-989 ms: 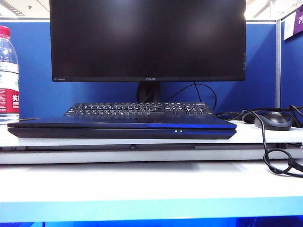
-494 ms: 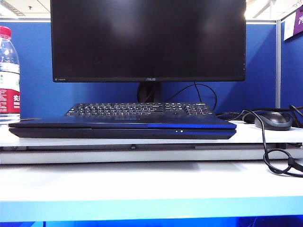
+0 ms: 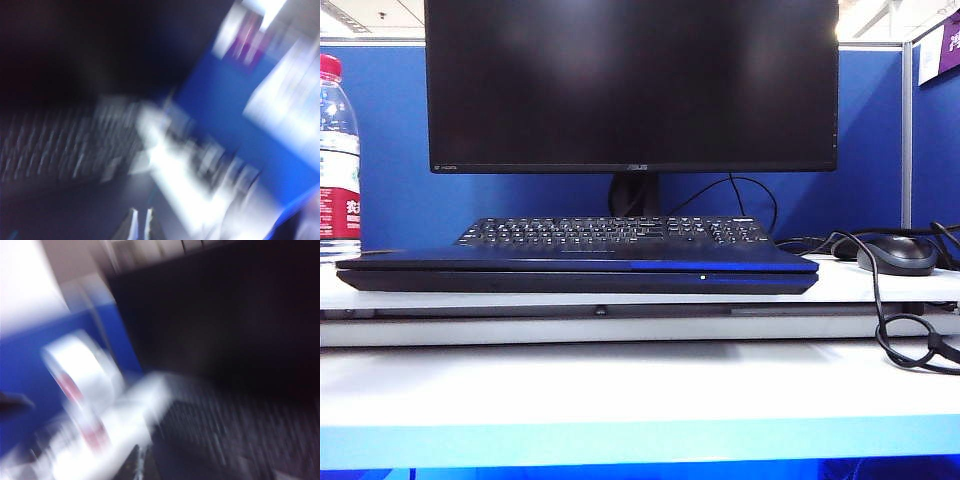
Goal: Open the lid of the black laptop.
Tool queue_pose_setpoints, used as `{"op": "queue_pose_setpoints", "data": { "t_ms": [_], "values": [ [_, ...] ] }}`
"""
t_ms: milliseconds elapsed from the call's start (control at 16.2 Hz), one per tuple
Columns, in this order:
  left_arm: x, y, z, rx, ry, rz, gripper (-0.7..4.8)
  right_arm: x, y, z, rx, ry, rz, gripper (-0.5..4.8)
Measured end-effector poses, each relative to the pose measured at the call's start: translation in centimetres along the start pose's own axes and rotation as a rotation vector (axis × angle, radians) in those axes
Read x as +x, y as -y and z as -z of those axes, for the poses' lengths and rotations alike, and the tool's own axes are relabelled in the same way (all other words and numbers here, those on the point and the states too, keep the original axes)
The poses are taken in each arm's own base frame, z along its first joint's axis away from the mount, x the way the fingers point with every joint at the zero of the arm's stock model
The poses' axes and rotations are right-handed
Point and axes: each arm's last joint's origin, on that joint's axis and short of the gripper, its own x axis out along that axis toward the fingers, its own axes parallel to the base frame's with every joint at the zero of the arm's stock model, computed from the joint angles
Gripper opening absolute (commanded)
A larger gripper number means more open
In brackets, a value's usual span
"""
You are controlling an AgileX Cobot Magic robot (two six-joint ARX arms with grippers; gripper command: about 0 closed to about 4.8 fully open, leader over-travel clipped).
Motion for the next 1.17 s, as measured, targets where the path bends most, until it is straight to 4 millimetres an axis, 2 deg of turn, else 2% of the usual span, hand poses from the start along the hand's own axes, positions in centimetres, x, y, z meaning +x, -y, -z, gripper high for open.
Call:
{"op": "queue_pose_setpoints", "data": {
  "t_ms": [124,185,247,309,371,494,680,803,1174],
  "values": [
    [2.5,-1.9,2.4,0.047,-0.197,-0.119,0.39,3.1,1.0,3.9,0.028,-0.26,0.096,-0.01],
    [3.6,-3.0,4.1,0.038,-0.345,-0.154,0.39,5.0,0.6,6.6,0.024,-0.411,0.066,-0.01],
    [4.4,-3.6,5.6,0.006,-0.451,-0.152,0.39,5.9,0.1,8.8,0.015,-0.517,0.027,-0.01],
    [5.2,-4.3,8.3,-0.063,-0.608,-0.14,0.39,6.5,-0.2,11.9,0.007,-0.636,0.022,-0.01],
    [5.5,-4.8,9.6,-0.089,-0.664,-0.144,0.39,6.7,-0.8,13.9,-0.008,-0.677,0.025,-0.01],
    [5.6,-4.3,11.7,-0.109,-0.763,-0.115,0.39,6.6,-1.8,17.1,-0.008,-0.78,-0.017,-0.01],
    [5.4,-4.4,13.1,-0.103,-0.821,-0.148,0.39,6.2,-2.2,20.2,-0.016,-0.854,0.009,-0.01],
    [5.2,-4.6,13.5,-0.089,-0.86,-0.19,0.39,5.9,-1.4,21.3,0.001,-0.863,0.076,-0.01],
    [5.0,-5.0,14.2,-0.057,-0.892,-0.272,0.39,4.9,-0.6,24.2,-0.01,-0.945,0.159,-0.01]
  ]
}}
